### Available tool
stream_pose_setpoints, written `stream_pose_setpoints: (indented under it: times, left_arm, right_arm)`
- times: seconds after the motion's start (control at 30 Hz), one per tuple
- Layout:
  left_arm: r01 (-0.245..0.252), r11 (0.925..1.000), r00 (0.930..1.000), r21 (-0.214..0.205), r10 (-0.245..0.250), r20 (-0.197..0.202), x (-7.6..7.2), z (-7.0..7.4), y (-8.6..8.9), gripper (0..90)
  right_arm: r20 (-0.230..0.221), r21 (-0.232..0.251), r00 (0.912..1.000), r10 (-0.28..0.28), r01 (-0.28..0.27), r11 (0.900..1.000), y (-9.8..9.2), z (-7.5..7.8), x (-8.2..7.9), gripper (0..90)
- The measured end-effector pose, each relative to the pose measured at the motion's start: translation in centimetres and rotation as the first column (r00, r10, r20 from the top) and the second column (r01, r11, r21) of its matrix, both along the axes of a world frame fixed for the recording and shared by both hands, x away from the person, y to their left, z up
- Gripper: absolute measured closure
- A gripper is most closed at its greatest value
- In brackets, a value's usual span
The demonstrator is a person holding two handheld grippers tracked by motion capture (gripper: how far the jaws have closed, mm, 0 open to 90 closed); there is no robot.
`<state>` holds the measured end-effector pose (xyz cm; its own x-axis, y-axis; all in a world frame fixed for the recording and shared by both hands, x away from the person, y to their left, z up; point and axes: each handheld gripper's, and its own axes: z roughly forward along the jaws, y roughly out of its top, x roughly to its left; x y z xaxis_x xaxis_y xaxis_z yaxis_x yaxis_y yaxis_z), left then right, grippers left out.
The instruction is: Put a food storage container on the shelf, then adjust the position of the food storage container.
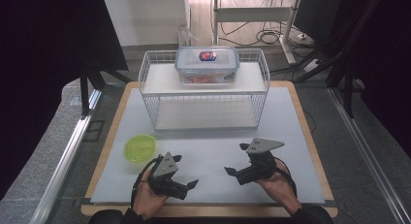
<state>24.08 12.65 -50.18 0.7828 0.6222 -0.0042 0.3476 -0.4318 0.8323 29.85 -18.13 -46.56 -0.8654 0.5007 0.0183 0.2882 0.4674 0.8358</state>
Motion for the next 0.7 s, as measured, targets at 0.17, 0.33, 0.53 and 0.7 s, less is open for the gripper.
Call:
stream_pose_setpoints:
  times: [0.17,0.33,0.53,0.7]
  left_arm:
    - [-0.01,0.9961,0.9999,0.087,0.01,0.001,-0.2,-1.1,-0.3,2.3]
    - [-0.022,0.9943,0.999,0.104,0.026,-0.036,0.1,-1.7,-0.5,2.2]
    - [-0.025,0.9951,0.9991,0.095,0.029,-0.032,0.1,-1.2,-0.4,2.2]
    - [-0.034,0.995,0.9976,0.094,0.039,-0.057,0.5,-0.9,-0.3,3.6]
  right_arm:
    - [0.022,-0.059,0.9996,-0.02,0.021,0.998,-0.6,-1.2,-0.4,2.7]
    - [-0.02,-0.069,0.9991,-0.037,0.035,0.997,-1.2,-2.3,-0.4,2.7]
    - [-0.029,-0.081,0.999,-0.033,0.03,0.9962,-1.0,-2.7,-0.3,2.7]
    - [-0.036,-0.082,0.9984,-0.044,0.04,0.9958,-1.1,-2.8,-0.1,3.0]
